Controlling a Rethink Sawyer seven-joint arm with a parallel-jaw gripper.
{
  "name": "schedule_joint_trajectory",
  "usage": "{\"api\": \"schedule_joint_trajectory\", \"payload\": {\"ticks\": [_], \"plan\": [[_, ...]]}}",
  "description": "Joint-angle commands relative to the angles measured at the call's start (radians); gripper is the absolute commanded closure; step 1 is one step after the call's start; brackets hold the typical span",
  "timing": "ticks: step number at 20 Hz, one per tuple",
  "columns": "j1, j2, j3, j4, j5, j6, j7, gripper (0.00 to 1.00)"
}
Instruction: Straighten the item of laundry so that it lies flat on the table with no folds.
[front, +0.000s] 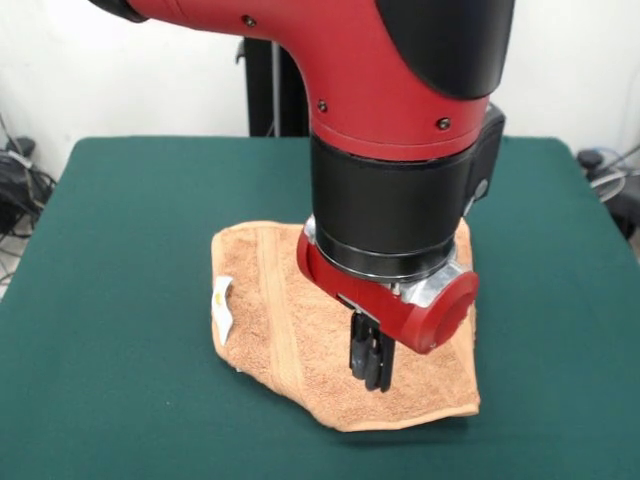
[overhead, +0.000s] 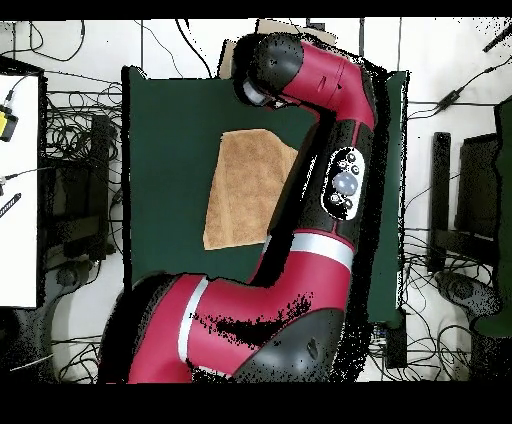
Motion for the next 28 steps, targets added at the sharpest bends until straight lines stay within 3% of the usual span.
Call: {"api": "schedule_joint_trajectory", "payload": {"ticks": [1, 10, 28], "plan": [[0.033, 0.015, 0.038, 0.046, -0.051, 0.014, 0.089, 1.0], [0.051, 0.022, 0.03, 0.055, -0.056, -0.014, 0.12, 1.0], [0.027, 0.024, 0.048, 0.102, -0.078, -0.09, 0.069, 1.0]]}}
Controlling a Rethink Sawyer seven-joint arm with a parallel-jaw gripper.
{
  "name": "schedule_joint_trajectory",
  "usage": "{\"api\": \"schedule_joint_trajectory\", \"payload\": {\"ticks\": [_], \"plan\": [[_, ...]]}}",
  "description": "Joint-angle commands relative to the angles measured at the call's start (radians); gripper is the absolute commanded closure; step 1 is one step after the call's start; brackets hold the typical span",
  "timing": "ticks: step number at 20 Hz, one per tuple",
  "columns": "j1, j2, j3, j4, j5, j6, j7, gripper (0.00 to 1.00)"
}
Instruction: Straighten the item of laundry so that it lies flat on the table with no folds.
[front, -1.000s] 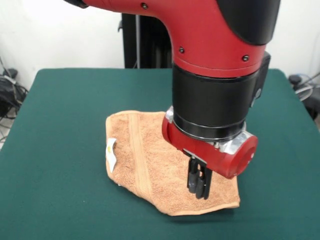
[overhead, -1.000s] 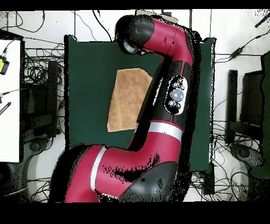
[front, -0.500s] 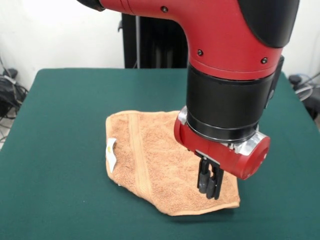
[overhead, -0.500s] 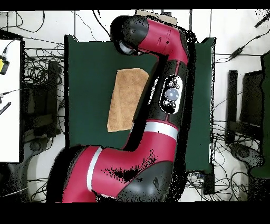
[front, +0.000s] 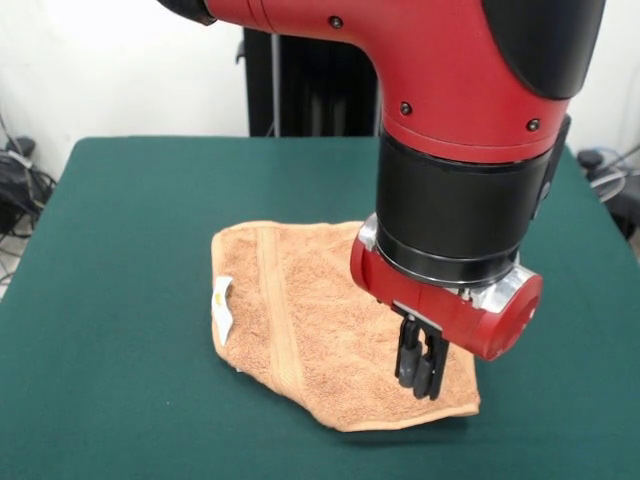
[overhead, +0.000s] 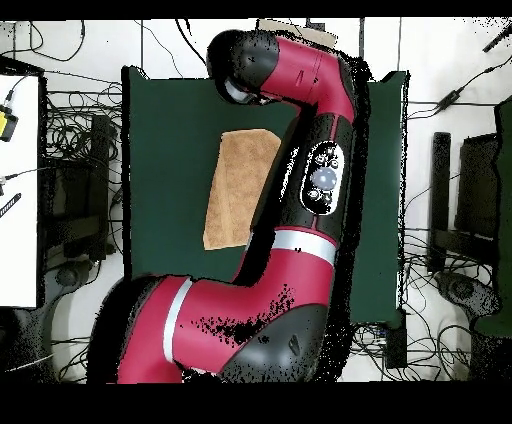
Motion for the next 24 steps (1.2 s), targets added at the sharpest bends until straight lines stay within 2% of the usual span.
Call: {"api": "schedule_joint_trajectory", "payload": {"ticks": [1, 8, 15, 24], "plan": [[-0.015, 0.013, 0.054, 0.147, -0.06, -0.109, 0.06, 1.0], [-0.028, 0.02, 0.07, 0.172, -0.066, -0.167, 0.031, 1.0], [-0.043, 0.005, 0.093, 0.202, -0.064, -0.163, -0.026, 1.0], [-0.048, -0.028, 0.107, 0.258, -0.07, -0.175, -0.041, 1.0]]}}
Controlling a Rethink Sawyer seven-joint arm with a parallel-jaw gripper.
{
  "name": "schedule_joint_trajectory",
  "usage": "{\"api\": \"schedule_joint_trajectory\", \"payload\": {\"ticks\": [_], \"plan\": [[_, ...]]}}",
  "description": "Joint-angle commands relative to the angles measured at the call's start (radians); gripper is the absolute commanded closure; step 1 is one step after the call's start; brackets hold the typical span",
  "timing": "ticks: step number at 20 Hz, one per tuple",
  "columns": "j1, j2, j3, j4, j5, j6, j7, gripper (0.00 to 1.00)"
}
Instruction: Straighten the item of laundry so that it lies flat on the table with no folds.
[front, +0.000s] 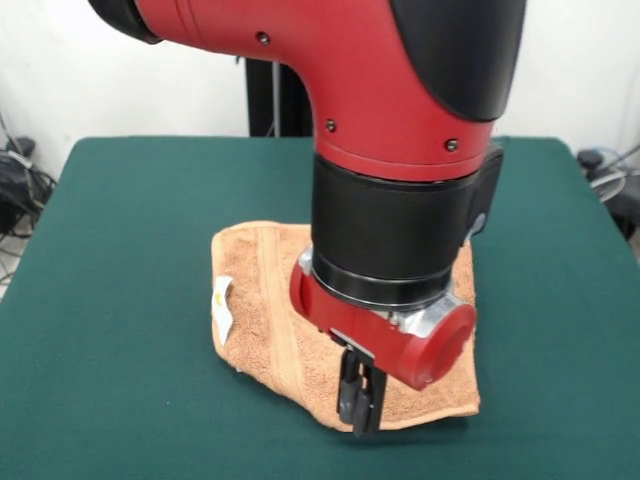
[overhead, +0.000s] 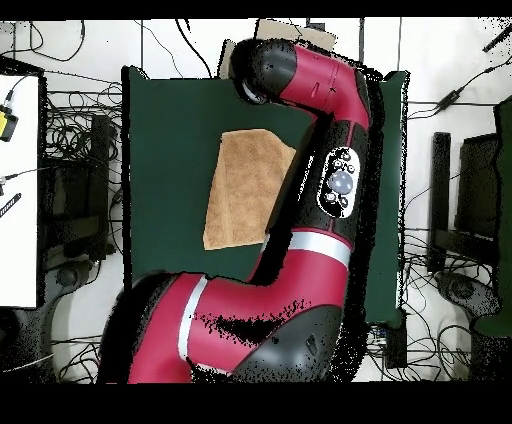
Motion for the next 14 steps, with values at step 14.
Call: {"api": "schedule_joint_trajectory", "payload": {"ticks": [14], "plan": [[-0.038, 0.031, 0.107, 0.128, -0.031, 0.18, -0.031, 1.0]]}}
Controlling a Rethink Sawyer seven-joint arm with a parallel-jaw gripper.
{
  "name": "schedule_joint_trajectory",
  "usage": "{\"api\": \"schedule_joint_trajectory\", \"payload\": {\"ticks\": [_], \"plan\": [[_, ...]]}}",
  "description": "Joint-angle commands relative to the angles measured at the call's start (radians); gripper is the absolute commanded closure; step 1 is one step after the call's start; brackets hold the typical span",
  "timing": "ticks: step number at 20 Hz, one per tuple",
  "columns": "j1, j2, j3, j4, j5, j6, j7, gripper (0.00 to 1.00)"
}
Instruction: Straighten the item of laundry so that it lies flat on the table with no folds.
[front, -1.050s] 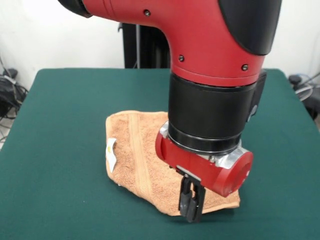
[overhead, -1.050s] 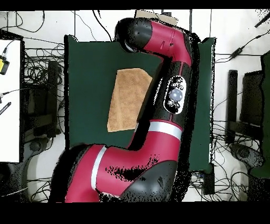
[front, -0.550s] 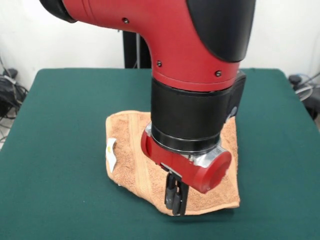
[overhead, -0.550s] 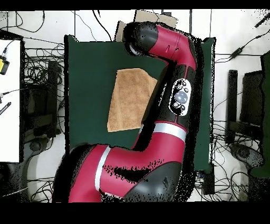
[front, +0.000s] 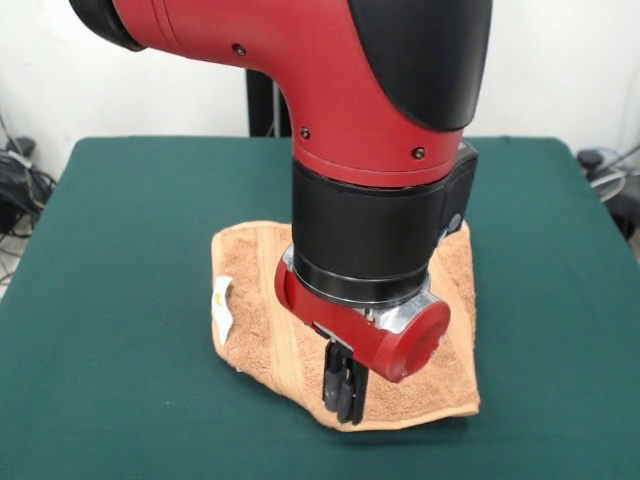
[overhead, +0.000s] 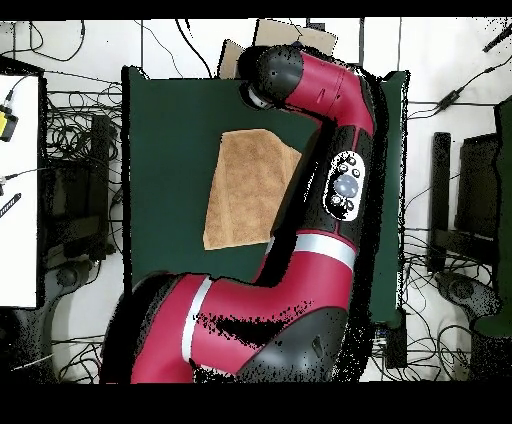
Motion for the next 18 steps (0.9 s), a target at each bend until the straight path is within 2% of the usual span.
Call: {"api": "schedule_joint_trajectory", "payload": {"ticks": [1, 6, 8, 11, 18], "plan": [[-0.031, 0.045, 0.106, 0.085, -0.027, 0.202, -0.026, 1.0], [-0.041, 0.076, 0.134, 0.086, 0.0, 0.259, 0.004, 1.0], [-0.044, 0.081, 0.143, 0.095, 0.0, 0.231, 0.001, 1.0], [-0.02, 0.039, 0.125, 0.176, -0.023, 0.12, 0.012, 1.0], [-0.001, 0.03, 0.101, 0.238, -0.025, 0.086, 0.069, 1.0]]}}
